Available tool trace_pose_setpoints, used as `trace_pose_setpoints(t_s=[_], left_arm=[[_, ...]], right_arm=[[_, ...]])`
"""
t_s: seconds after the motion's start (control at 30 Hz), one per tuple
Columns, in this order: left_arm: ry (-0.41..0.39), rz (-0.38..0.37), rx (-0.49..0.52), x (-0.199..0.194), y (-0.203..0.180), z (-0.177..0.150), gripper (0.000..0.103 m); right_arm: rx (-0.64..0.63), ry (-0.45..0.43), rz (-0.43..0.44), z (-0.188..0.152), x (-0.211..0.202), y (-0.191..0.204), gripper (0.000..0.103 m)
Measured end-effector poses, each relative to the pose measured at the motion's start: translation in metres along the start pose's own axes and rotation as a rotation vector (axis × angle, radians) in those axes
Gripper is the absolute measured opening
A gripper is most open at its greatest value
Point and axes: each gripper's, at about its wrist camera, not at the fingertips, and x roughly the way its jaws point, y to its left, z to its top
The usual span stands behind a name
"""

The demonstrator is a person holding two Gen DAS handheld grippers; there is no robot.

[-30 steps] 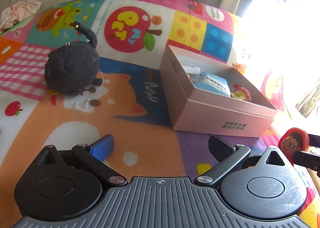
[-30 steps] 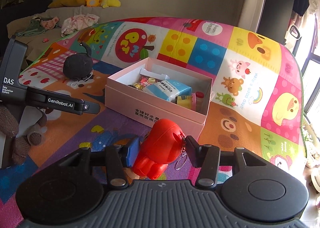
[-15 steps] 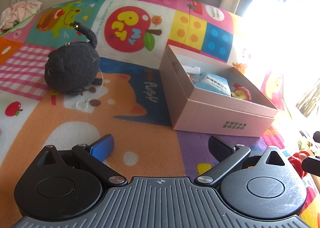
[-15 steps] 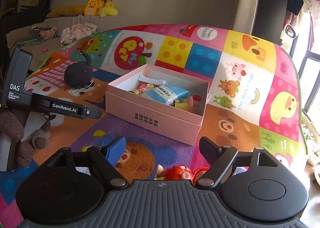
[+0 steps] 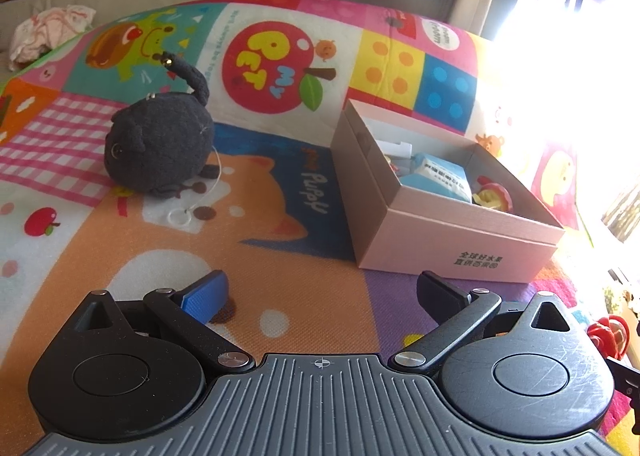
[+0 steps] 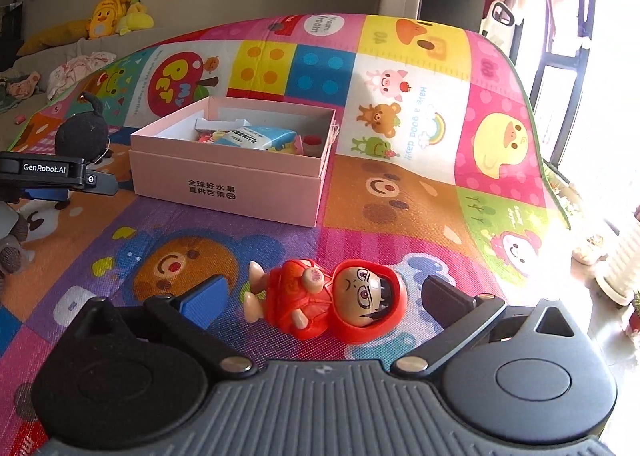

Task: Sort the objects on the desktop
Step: 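Carry the red doll with right tool while left tool reaches the black plush cat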

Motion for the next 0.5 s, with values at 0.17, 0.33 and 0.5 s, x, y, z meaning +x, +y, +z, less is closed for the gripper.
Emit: trace_pose_setpoints(t_s=[0.17,0.33,0.5], left_arm=[[-0.117,0.251,0.097,0.000,0.019,0.030,0.103],[-0.084,0.383,0.093,0.033,0.054,0.068,0.103],[-0.050,0.397,0.068,0.059,0.062,0.083,0.103]], right_arm=[[0.066,-0.044,0.016,-0.008,-0.002,-0.006,0.103],[0.083,-0.044,0.018,-0.008,-0.001,-0.006,0.103],[0.105,-0.016,0.026,-0.008,0.004,-0.009,0.103]])
